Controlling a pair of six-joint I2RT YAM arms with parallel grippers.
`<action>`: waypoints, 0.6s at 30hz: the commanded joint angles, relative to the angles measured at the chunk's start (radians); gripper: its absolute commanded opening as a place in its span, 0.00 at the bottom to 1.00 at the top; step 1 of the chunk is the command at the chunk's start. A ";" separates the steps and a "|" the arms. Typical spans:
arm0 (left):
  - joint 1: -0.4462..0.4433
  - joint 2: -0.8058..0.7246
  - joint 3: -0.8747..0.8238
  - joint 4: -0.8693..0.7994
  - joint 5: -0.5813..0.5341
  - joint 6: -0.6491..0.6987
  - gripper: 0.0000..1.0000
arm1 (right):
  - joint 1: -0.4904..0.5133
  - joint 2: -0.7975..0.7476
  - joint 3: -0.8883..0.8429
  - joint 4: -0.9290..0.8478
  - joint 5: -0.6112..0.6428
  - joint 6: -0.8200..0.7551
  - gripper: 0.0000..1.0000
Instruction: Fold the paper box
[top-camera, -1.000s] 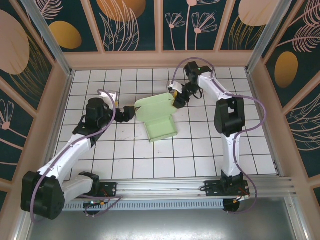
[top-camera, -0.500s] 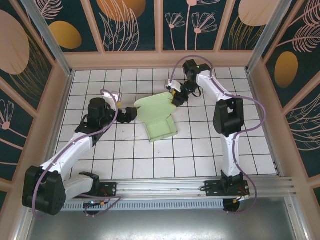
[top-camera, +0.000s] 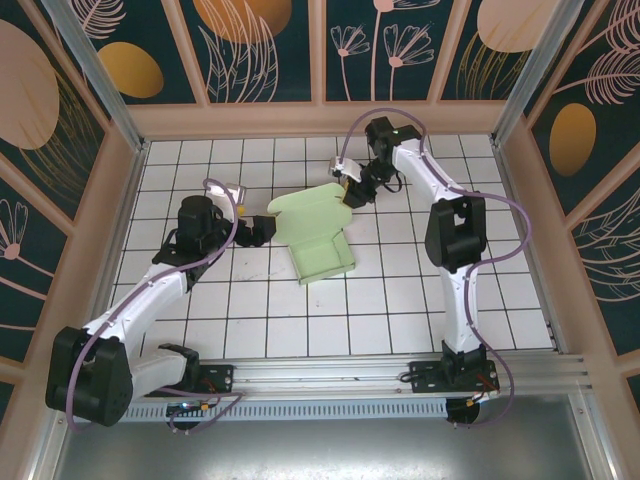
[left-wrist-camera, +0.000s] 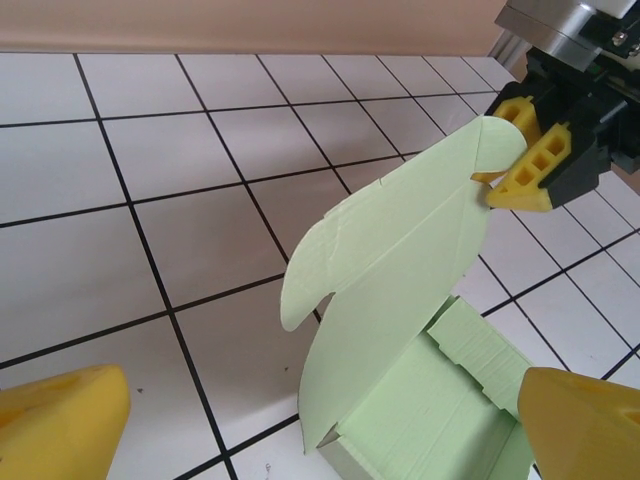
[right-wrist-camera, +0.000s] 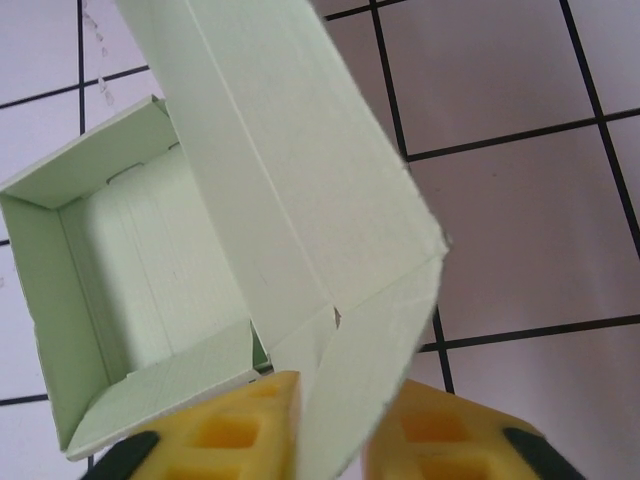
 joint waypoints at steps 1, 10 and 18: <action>-0.006 0.017 -0.006 0.042 0.008 0.001 0.99 | 0.007 0.008 0.021 -0.028 -0.004 0.018 0.35; -0.006 0.098 0.006 0.140 -0.004 0.005 0.99 | -0.048 -0.319 -0.473 0.458 -0.022 0.314 0.65; -0.006 0.227 0.034 0.240 0.150 0.108 0.82 | -0.044 -0.656 -0.987 0.978 -0.046 0.761 0.70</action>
